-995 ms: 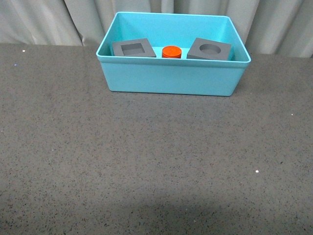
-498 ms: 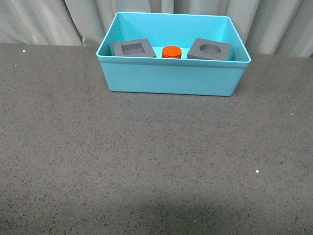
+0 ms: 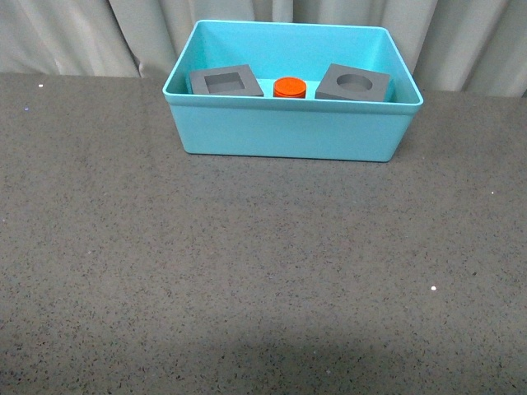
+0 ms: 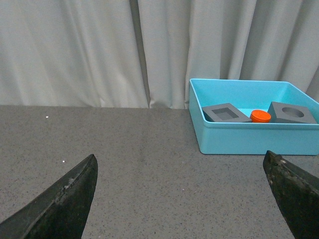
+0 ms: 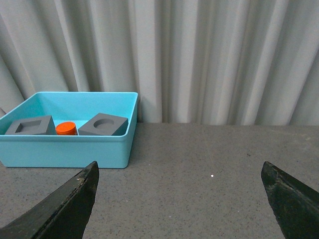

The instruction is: Place gray and orange parts in blue box

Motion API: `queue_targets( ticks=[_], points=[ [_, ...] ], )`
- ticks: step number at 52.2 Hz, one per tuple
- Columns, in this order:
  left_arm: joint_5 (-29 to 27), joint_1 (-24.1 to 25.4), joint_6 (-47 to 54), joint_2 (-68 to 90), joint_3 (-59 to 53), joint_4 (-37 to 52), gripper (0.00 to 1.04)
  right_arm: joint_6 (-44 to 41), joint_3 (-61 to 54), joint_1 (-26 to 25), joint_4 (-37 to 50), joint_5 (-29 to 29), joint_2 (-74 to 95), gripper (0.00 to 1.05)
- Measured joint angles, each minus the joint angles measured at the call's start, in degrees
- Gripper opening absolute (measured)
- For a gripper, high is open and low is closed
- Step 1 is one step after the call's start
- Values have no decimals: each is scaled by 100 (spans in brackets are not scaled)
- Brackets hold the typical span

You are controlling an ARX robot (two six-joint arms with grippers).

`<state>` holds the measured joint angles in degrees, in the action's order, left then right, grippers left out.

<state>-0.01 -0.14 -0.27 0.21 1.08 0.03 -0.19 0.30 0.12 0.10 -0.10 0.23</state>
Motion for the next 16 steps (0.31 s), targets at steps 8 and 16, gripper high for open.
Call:
queue_targets(
  ticks=[8,16],
  points=[
    [0,0,2,0,0,0,98,0,0,0,0,0,0,95],
    [0,0,2,0,0,0,98,0,0,0,0,0,0,95]
  ],
)
